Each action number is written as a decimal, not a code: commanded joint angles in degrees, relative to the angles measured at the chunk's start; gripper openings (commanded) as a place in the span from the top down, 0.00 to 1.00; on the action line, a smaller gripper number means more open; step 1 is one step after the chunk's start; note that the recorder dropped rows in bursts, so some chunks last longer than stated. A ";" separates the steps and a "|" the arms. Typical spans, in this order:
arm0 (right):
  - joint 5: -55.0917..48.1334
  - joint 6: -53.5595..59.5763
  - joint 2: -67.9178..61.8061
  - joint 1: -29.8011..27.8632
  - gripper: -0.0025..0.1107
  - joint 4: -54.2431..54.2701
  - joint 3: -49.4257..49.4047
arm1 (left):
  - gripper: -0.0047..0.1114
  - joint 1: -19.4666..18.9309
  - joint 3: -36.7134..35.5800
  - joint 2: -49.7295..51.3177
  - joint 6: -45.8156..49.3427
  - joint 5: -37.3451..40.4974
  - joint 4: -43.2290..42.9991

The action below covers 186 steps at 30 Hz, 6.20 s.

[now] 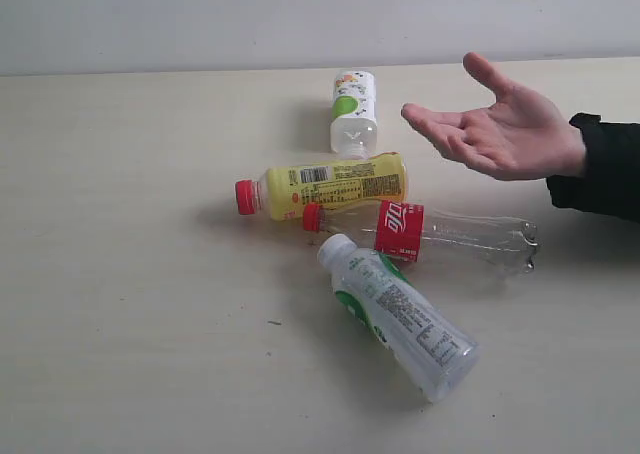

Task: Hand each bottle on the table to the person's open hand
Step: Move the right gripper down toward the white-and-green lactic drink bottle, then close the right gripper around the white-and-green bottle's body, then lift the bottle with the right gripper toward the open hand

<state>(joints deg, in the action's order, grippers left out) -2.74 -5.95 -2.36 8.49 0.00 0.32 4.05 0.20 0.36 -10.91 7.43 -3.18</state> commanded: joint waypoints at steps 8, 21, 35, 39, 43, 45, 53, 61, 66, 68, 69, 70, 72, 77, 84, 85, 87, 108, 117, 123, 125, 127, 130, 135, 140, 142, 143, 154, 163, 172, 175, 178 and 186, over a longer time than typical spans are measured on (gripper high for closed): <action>0.95 0.27 0.52 -0.14 0.98 0.00 -0.32 | 0.96 -0.07 -0.20 -0.36 0.07 -0.05 0.45; 25.20 -20.00 0.52 -0.14 0.98 14.49 -0.32 | 0.96 -0.07 -0.20 -0.36 0.07 -0.05 0.45; 0.37 -45.73 -37.83 5.18 0.98 -45.22 35.79 | 0.96 -0.07 -0.20 -0.36 0.07 -0.05 0.45; -18.31 -27.94 -51.67 10.60 0.98 -44.73 44.79 | 0.96 -0.07 -0.20 -0.36 0.07 -0.05 0.45; -36.28 -12.94 -61.59 13.23 0.98 -34.61 53.28 | 0.96 -0.07 -0.20 -0.36 0.07 -0.05 0.45; -47.11 0.38 -68.01 13.54 0.98 -22.90 59.02 | 0.96 -0.07 -0.20 -0.36 0.07 -0.05 0.45; -60.98 19.83 -78.23 13.54 0.70 2.02 63.28 | 0.96 -0.07 -0.20 -0.36 0.07 -0.05 0.45; -66.54 31.17 -83.79 13.54 0.48 24.58 63.28 | 0.96 -0.07 -0.20 -0.36 0.07 -0.05 0.45; -66.01 31.37 -84.65 13.54 0.47 27.04 63.28 | 0.96 -0.07 -0.20 -0.36 0.07 -0.05 0.45; -66.01 31.37 -84.76 13.54 0.49 27.45 63.28 | 0.96 -0.07 -0.20 -0.36 0.07 -0.05 0.45; -66.01 31.27 -84.76 13.54 0.49 27.72 63.28 | 0.96 -0.07 -0.20 -0.36 0.07 -0.05 0.45; -66.01 31.12 -84.76 13.54 0.50 27.82 63.28 | 0.96 -0.07 -0.20 -0.36 0.07 -0.05 0.45; -66.62 30.69 -84.76 13.54 0.48 27.93 63.28 | 0.96 -0.07 -0.20 -0.36 0.07 -0.05 0.45; -67.22 30.69 -84.90 16.82 0.39 29.43 63.63 | 0.96 -0.07 -0.20 -0.36 0.07 -0.05 0.45; -62.08 24.52 -87.47 29.18 0.33 13.29 63.63 | 0.96 -0.07 -0.20 -0.36 0.07 -0.05 0.45; -61.94 21.61 -88.17 30.61 0.31 9.39 63.63 | 0.96 -0.07 -0.20 -0.36 0.07 -0.05 0.45; -61.94 17.53 -89.65 32.79 0.30 3.00 63.63 | 0.96 -0.07 -0.20 -0.36 0.07 -0.05 0.45; -50.73 10.85 -102.56 34.85 0.27 -0.80 63.63 | 0.96 -0.07 -0.20 -0.36 0.07 -0.05 0.45; -46.89 10.74 -105.62 34.85 0.27 1.03 63.63 | 0.96 -0.07 -0.20 -0.36 0.07 -0.05 0.45; -44.60 10.74 -107.45 34.85 0.27 1.58 63.52 | 0.96 -0.07 -0.20 -0.36 0.07 -0.05 0.45; -44.14 10.74 -107.82 34.85 0.27 1.71 63.52 | 0.96 -0.07 -0.20 -0.36 0.07 -0.05 0.45; -43.86 10.74 -107.89 34.85 0.27 1.71 63.52 | 0.96 -0.07 -0.20 -0.36 0.07 -0.05 0.45; -43.85 10.74 -107.99 34.85 0.27 2.46 63.52 | 0.96 -0.07 -0.20 -0.36 0.07 -0.05 0.45; -43.39 10.74 -109.05 34.85 0.27 2.56 63.52 | 0.96 -0.07 -0.20 -0.36 0.07 -0.05 0.45; -43.41 10.74 -109.86 34.85 0.27 2.66 63.52 | 0.96 -0.07 -0.20 -0.36 0.07 -0.05 0.45; -43.62 10.74 -109.86 34.85 0.28 2.66 63.52 | 0.96 -0.07 -0.20 -0.36 0.07 -0.05 0.45; -43.93 10.74 -109.86 34.85 0.30 2.66 63.52 | 0.96 -0.07 -0.20 -0.36 0.07 -0.05 0.45; -44.36 10.74 -109.86 34.85 0.79 2.66 63.52 | 0.96 -0.07 -0.20 -0.36 0.07 -0.05 0.45; -48.20 10.74 -108.28 34.85 0.98 6.79 63.63 | 0.96 -0.07 -0.20 -0.36 0.07 -0.05 0.45; -51.77 10.74 -99.54 34.85 0.98 8.72 63.63 | 0.96 -0.07 -0.20 -0.36 0.07 -0.05 0.45; -52.93 10.74 -96.39 34.85 0.98 9.30 63.63 | 0.96 -0.07 -0.20 -0.36 0.07 -0.05 0.45; -55.16 10.74 -93.61 34.85 0.98 9.08 63.63 | 0.96 -0.07 -0.20 -0.36 0.07 -0.05 0.45; -61.41 11.85 -89.03 34.85 0.98 8.74 68.22 | 0.96 -0.07 -0.20 -0.36 0.07 -0.05 0.45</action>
<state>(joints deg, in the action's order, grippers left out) -63.12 5.34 -92.31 43.21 9.04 66.61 4.05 0.20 0.36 -10.91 7.43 -3.18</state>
